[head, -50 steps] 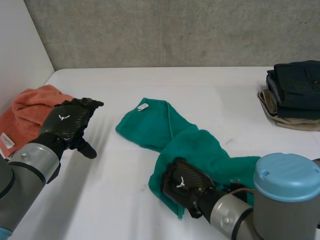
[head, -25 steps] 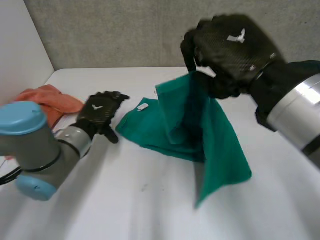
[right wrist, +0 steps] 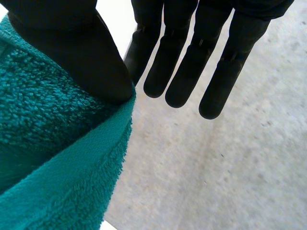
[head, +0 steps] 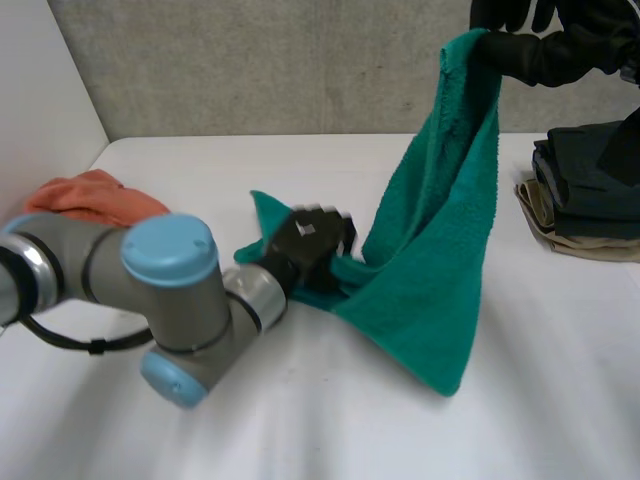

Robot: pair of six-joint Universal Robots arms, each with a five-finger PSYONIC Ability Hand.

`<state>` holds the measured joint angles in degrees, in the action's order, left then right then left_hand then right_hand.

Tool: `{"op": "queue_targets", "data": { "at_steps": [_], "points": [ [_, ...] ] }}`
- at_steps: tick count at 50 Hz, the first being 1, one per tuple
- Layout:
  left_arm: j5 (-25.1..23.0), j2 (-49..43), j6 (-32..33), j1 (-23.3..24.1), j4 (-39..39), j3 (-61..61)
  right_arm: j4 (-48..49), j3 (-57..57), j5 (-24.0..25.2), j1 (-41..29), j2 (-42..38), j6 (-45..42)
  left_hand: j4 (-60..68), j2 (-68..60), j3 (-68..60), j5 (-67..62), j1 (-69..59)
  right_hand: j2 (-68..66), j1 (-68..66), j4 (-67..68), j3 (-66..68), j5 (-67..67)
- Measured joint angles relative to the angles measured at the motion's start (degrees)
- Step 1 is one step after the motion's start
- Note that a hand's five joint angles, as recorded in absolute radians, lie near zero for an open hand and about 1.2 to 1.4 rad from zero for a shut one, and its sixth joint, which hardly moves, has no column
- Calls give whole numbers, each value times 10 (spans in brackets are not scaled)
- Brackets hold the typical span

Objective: Fold the laundry.

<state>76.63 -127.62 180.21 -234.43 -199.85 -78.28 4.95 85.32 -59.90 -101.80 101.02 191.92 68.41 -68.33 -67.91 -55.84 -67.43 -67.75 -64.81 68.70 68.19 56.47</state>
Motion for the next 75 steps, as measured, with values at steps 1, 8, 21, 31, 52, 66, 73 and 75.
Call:
{"op": "queue_targets", "data": {
  "at_steps": [1,8,21,31,52,66,73,75],
  "points": [
    [8,3,-3,-5,-4,6,3,0,-1,3,-6,0,3,-1,-1,0,0,0,0,0,0,0],
    [101,45,28,-72,-65,79,37,-37,-39,8,-91,-2,3,-1,-2,0,0,0,0,0,0,0],
    [96,139,114,-117,-120,140,223,-135,-196,-64,-227,23,3,-1,-2,0,0,0,0,0,0,0],
    [95,202,160,-92,-114,-76,248,-86,-163,-41,-276,4,3,-3,-2,0,0,0,0,0,0,4],
    [78,185,183,-93,-45,-293,133,82,-127,33,-365,-224,-555,553,546,528,549,0,0,0,0,4],
    [5,296,111,-267,26,-363,170,119,-112,54,-332,-194,-474,475,472,447,460,0,0,0,0,5],
    [-82,235,132,-334,8,-355,167,118,-112,51,-339,-195,-445,446,442,417,440,0,0,0,0,5],
    [-106,207,148,-348,-5,-344,166,118,-112,49,-341,-196,-445,446,442,416,440,0,0,0,0,5]
  ]
}}
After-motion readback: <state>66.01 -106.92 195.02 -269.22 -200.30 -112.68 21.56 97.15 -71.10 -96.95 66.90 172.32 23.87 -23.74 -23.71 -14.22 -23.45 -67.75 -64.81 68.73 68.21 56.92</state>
